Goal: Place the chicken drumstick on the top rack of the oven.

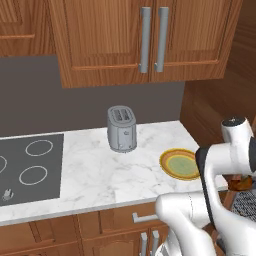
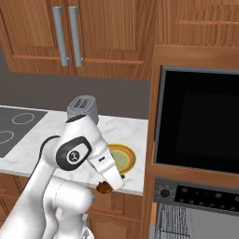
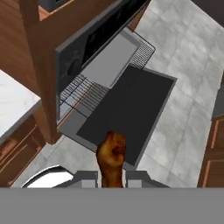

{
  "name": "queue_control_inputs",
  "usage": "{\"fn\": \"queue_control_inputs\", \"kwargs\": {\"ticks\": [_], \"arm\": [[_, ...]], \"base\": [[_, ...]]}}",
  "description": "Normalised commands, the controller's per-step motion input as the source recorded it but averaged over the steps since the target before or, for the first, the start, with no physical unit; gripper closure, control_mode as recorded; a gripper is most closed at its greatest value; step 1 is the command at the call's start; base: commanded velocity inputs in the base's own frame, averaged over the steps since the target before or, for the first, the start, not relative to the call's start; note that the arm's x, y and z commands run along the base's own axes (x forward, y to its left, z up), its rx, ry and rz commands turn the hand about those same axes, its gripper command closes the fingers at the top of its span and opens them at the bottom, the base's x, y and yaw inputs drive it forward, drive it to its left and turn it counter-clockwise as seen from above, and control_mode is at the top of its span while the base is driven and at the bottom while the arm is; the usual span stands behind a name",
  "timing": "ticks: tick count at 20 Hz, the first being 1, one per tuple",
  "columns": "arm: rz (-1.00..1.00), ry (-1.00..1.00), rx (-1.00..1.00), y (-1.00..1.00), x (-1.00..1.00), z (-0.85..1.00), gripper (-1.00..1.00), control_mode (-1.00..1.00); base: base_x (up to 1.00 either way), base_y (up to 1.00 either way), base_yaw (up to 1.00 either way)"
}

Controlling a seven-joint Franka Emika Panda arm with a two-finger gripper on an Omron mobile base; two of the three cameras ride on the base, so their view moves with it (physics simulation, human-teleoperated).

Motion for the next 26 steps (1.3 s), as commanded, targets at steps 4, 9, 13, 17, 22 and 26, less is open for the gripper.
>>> {"fn": "queue_control_inputs", "kwargs": {"ticks": [4, 9, 13, 17, 22, 26], "arm": [[0.07, 0.00, -0.06, -0.74, -0.71, -0.22, 1.00, -1.00], [0.08, 0.00, -0.01, -0.60, -0.37, -0.31, 1.00, -1.00], [0.13, -0.09, 0.14, -0.86, -0.29, -0.43, 1.00, -1.00], [0.16, -0.14, 0.18, -0.71, -0.24, -0.38, 1.00, -1.00], [0.18, -0.06, 0.10, -0.51, -0.03, -0.21, 1.00, -1.00], [0.02, -0.01, 0.03, -0.46, -0.06, -0.23, 1.00, -1.00]], "base": [[0.00, 0.00, 0.00], [0.00, 0.00, 0.00], [0.00, 0.00, 0.00], [0.00, 0.00, 0.00], [0.00, 0.00, 0.00], [0.00, 0.00, 0.00]]}}
